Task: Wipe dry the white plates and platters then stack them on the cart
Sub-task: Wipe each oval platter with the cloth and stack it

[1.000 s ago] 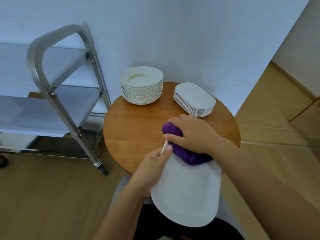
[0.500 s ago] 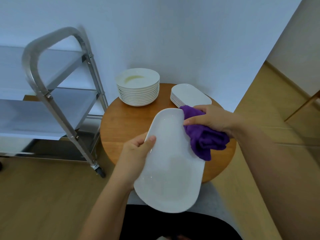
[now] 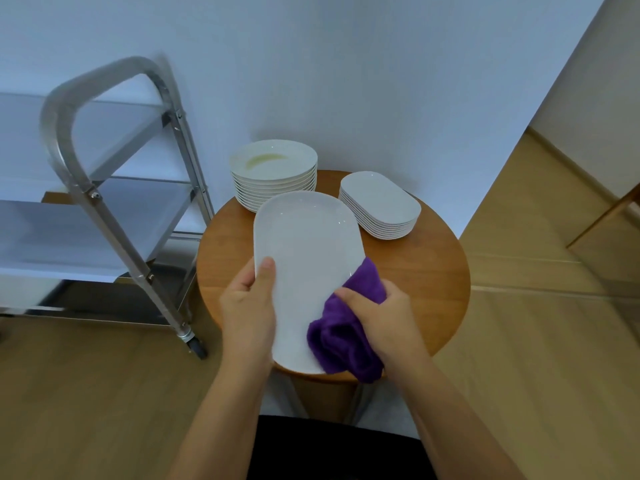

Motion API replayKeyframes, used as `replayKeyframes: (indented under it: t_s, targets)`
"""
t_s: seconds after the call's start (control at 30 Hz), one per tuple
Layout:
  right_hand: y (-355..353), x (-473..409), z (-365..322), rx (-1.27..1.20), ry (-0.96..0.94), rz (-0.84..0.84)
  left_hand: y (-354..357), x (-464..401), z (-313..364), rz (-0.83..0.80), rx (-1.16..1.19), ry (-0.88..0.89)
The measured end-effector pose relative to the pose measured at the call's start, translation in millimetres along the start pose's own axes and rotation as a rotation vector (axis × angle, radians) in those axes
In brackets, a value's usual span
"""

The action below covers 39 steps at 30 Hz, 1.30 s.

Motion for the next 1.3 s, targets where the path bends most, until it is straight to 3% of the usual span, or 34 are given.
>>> replayKeyframes:
  t_s: [0.07, 0.2, 0.33, 0.43, 0.53, 0.67, 0.7, 0.77, 0.87, 0.97, 1.17, 1.3]
  targets:
    - [1, 5, 8, -0.019, -0.009, 0.052, 1, 1, -5, 0.059, 0.04, -0.019]
    - [15, 15, 29, -0.329, 0.026, 0.225, 12, 3, -15, 0.232, 0.145, -0.042]
    - [2, 6, 30, -0.497, 0.127, 0.265, 34, 11, -28, 0.106, 0.203, -0.119]
    - [-36, -12, 13, -0.288, 0.15, 0.15, 18, 0, -21, -0.042, 0.203, -0.114]
    - [-68, -22, -11, 0.16, 0.095, 0.006, -15, -21, -4, -0.306, 0.148, -0.153]
    - [-60, -25, -40, 0.48, -0.016, -0.24, -8, -25, -3, -0.643, -0.517, -0.303]
    - [-54, -26, -47, 0.527, -0.045, -0.263, -3, -22, -5, -0.706, -0.595, -0.312]
    - [-45, -29, -57, 0.599, -0.115, -0.244, 4, -13, -10, -0.769, -0.536, -0.304]
    - [-43, -32, -66, 0.567, -0.189, -0.126, 5, -11, -8, -0.681, -0.511, -0.129]
    - [-50, -32, -64, 0.374, -0.175, -0.043, 8, -11, -3, -0.584, -0.485, 0.013]
    - [-36, -26, -39, -0.166, -0.129, 0.151, 23, -5, -2, -0.3, -0.135, -0.046]
    - [-20, -20, -27, -0.187, -0.146, 0.148, 29, 0, -4, -0.147, 0.034, -0.054]
Point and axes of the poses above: each hand's wrist, its own x-axis away from the middle knuckle, its own y-axis out of the palm, z = x × y, the point moved 3 cm from there along -x, towards the middle knuckle, and after that the axes turned 7 degrees about -x, right-handed, at the moved point
